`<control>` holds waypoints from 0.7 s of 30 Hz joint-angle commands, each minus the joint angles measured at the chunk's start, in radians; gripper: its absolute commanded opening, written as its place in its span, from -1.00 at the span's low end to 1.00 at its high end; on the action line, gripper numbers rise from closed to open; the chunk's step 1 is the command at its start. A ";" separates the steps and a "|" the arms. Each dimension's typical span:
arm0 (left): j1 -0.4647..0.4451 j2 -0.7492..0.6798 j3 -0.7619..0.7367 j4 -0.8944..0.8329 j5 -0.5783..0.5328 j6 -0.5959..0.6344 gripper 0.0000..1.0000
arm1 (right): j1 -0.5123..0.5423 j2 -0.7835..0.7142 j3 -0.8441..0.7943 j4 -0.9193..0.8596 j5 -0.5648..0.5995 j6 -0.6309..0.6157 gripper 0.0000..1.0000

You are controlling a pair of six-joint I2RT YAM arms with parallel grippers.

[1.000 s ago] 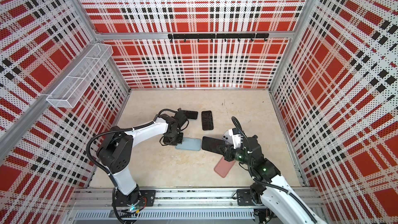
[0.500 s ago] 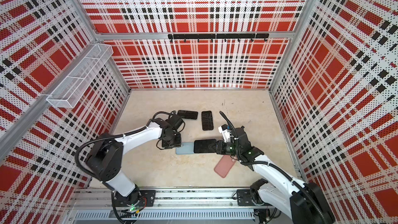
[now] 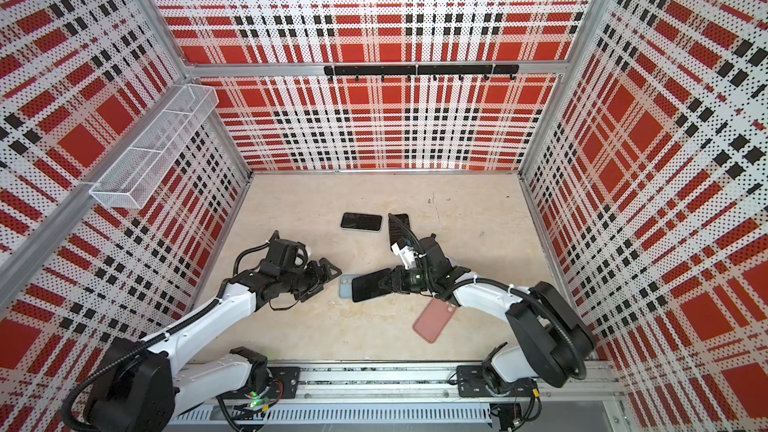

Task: Put the phone into the phone case
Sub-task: 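Lower the black phone into the case with right while left holds it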

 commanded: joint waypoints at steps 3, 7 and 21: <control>0.019 0.015 -0.054 0.189 0.120 -0.068 0.73 | 0.007 0.078 0.036 0.250 -0.011 0.049 -1.00; 0.019 0.056 -0.068 0.217 0.126 -0.065 0.73 | 0.007 0.136 0.050 0.314 -0.020 0.069 -1.00; 0.019 0.210 -0.116 0.383 0.102 -0.088 0.72 | 0.007 0.286 0.043 0.349 -0.055 0.112 -1.00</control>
